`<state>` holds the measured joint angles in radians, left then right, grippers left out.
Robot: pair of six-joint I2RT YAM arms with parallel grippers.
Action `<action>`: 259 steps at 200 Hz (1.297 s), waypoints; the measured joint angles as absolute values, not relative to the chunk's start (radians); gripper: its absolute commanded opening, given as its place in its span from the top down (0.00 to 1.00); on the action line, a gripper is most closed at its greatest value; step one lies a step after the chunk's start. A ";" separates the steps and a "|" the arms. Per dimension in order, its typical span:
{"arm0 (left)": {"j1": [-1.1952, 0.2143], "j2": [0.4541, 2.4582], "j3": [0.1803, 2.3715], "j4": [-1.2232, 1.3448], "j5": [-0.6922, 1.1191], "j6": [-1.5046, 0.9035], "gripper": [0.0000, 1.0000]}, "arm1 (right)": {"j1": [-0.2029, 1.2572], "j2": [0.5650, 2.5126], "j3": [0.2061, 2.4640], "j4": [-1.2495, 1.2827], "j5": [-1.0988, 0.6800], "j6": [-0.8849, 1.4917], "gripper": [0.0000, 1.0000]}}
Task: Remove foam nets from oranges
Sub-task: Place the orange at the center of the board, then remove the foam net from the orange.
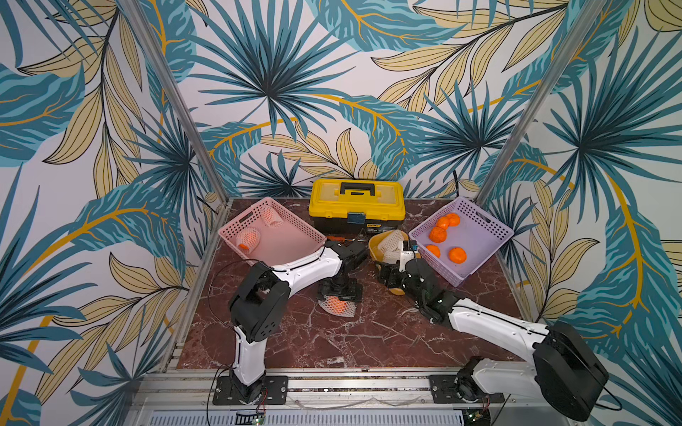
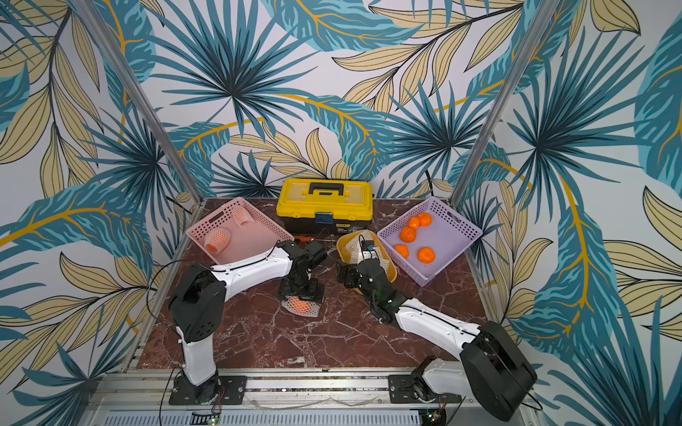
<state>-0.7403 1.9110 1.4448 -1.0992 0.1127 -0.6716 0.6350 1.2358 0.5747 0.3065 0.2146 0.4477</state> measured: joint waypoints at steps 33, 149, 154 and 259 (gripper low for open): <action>-0.715 1.863 1.446 -1.094 0.147 -0.682 0.00 | 0.635 1.177 0.526 0.305 0.141 0.419 0.13; -0.336 1.523 1.307 -1.000 0.281 -0.772 0.00 | 0.900 1.456 0.884 0.057 0.038 0.110 0.07; -0.308 1.502 1.290 -0.993 0.286 -0.781 0.00 | 0.911 1.479 0.916 0.027 0.041 0.093 0.07; 0.068 1.263 1.005 -0.910 0.413 -0.933 0.00 | 1.042 1.908 1.449 -0.477 0.125 -0.128 0.04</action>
